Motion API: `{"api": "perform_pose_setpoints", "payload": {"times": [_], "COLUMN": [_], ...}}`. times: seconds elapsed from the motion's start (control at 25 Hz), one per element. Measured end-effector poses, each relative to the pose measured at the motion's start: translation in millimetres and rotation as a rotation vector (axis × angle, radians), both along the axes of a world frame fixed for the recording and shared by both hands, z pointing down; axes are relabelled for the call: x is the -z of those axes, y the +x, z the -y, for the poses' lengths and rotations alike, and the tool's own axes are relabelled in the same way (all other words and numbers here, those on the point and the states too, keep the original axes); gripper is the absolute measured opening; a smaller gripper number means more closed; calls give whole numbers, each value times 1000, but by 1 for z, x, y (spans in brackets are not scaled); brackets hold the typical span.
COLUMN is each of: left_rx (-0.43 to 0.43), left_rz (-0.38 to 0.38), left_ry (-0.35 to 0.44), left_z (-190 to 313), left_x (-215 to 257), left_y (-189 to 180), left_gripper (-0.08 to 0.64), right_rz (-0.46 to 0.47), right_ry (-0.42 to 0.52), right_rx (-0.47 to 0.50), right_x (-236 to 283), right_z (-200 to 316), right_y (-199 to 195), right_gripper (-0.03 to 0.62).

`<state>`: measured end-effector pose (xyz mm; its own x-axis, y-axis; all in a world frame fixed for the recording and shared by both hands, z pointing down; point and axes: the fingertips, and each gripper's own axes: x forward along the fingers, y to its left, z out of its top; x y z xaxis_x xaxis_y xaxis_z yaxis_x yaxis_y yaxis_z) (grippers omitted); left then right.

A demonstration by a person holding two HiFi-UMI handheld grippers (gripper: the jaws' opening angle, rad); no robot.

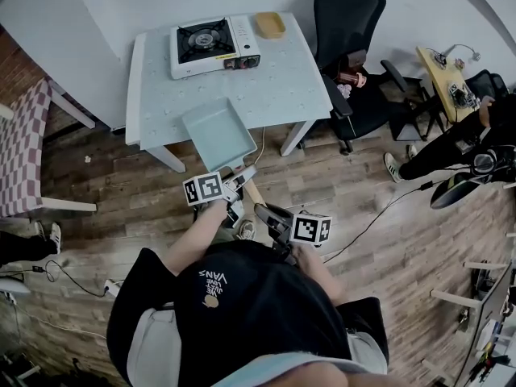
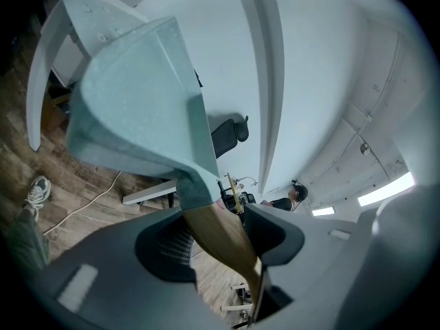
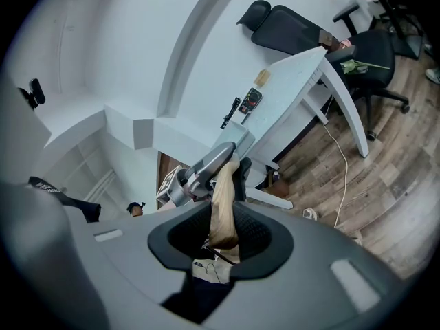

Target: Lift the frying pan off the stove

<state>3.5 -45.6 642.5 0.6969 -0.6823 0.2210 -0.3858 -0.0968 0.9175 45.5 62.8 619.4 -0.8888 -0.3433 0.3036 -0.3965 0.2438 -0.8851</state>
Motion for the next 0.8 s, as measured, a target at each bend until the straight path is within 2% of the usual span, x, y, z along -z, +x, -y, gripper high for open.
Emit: {"api": "perform_pose_setpoints", "payload": {"times": [0.8], "left_rx": [6], "left_rz": [1], "left_ry": [0], "left_z": [0], "left_x": [1], "left_y": [0], "left_gripper": [209], "right_rz": [-39], "right_ry": [25], "right_rx": [13], "right_x": [0], "right_z": [2], "right_y": [2], "right_gripper": [100]}}
